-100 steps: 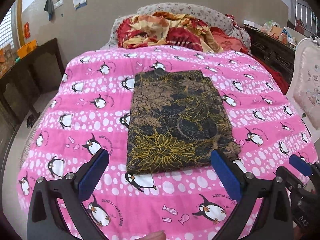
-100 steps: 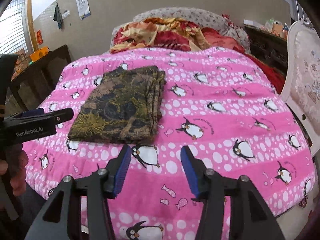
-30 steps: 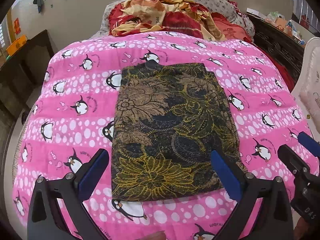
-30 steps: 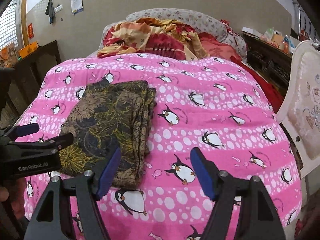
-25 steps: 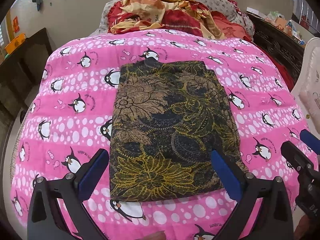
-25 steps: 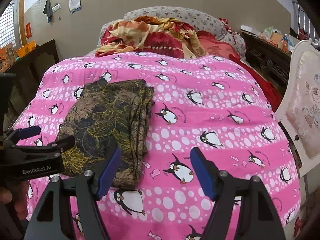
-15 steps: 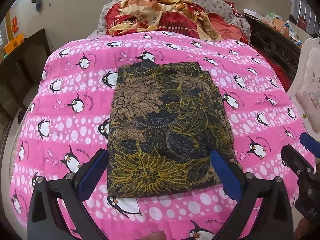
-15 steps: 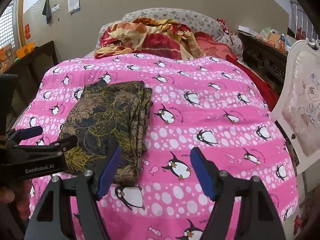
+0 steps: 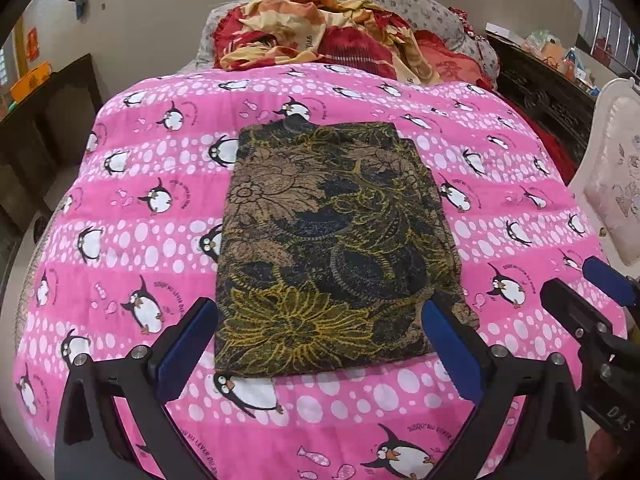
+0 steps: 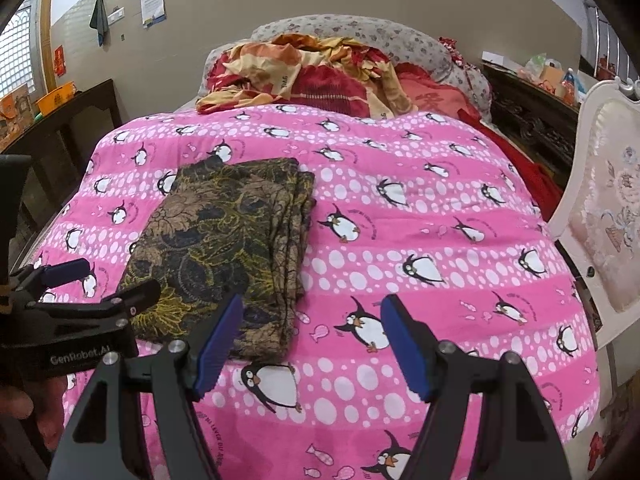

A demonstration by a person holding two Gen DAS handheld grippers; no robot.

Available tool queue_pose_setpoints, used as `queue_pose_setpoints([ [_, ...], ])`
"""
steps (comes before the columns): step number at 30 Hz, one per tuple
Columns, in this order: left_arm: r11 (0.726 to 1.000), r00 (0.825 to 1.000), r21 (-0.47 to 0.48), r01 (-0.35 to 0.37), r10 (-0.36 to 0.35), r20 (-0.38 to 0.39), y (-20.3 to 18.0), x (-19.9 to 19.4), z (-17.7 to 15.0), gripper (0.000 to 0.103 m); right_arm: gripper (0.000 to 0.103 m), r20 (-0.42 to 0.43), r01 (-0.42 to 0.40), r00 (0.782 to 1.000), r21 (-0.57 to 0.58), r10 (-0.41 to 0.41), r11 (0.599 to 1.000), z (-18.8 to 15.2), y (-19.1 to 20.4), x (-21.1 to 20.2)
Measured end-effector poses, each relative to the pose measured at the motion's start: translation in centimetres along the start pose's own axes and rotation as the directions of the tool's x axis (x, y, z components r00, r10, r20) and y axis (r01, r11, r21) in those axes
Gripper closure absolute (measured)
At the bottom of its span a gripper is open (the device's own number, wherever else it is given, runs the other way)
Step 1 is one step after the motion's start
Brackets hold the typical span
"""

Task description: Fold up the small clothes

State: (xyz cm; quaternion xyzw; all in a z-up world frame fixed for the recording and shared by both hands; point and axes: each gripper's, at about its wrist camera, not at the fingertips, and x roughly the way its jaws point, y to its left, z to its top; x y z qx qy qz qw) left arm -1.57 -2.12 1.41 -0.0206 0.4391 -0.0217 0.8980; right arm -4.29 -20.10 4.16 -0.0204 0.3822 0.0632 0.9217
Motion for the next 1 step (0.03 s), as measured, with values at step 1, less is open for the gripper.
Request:
queue_pose_setpoints([
  [1,1.000,1.000,0.001,0.003,-0.003,-0.001,0.01,-0.04,-0.07,0.017,0.028,-0.001,-0.004,1.000,-0.003,0.004,1.000,-0.01,0.09,0.07],
])
